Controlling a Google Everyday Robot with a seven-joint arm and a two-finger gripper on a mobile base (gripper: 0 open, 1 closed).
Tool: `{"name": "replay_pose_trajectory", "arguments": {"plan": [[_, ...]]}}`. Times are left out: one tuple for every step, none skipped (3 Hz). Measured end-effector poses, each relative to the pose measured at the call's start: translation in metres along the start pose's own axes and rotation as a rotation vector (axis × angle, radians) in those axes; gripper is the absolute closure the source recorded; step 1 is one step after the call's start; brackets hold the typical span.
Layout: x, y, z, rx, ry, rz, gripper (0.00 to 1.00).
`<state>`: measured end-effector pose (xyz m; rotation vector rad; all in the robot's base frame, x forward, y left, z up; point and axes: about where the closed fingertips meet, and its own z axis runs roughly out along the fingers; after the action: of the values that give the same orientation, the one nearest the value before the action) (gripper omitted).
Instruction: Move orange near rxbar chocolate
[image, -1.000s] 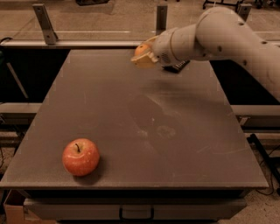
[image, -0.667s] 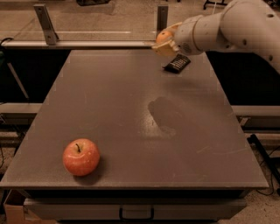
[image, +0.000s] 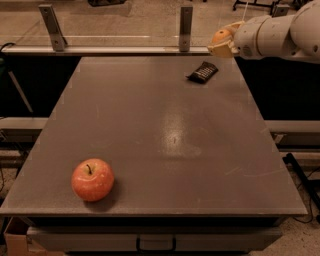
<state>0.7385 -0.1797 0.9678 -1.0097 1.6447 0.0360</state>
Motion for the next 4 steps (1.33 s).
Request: {"name": "replay_pose_trajectory", "arguments": {"plan": [[0.035,-0.004,0.014,-0.041,0.003,0.055,1.00],[0.060,0.000,0.036,-0.102,-0.005,0.100,1.00],[0.081,0.004,0.049,-0.138,0.004,0.141,0.83],[0.095,0.007,0.049,-0.137,0.006,0.169,0.59]]}}
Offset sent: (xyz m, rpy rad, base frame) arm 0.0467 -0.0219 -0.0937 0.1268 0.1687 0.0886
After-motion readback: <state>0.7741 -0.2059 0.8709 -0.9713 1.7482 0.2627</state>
